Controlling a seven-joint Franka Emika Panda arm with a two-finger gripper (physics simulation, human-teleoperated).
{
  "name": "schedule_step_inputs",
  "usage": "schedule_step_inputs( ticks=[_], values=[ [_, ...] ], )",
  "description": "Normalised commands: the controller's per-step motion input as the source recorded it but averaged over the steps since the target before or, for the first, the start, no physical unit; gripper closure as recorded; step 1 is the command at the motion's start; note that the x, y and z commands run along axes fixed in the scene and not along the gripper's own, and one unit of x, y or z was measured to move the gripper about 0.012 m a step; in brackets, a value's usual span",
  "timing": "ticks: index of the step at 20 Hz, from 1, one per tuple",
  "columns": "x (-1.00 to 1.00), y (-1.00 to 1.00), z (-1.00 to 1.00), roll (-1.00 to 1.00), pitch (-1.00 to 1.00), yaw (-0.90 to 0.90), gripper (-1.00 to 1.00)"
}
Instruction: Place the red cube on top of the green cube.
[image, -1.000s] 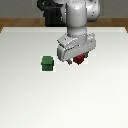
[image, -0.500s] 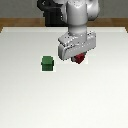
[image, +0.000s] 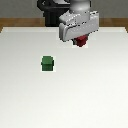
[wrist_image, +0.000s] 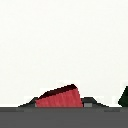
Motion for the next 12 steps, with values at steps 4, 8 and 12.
schedule_step_inputs(
  ticks=[4, 8, 12],
  values=[
    [0.00, -0.25, 0.25, 0.00, 0.00, 0.00, 1.00],
    [0.00, -1.00, 0.00, 0.00, 0.00, 0.00, 1.00],
    [0.00, -1.00, 0.00, 0.00, 0.00, 0.00, 1.00]
  ],
)
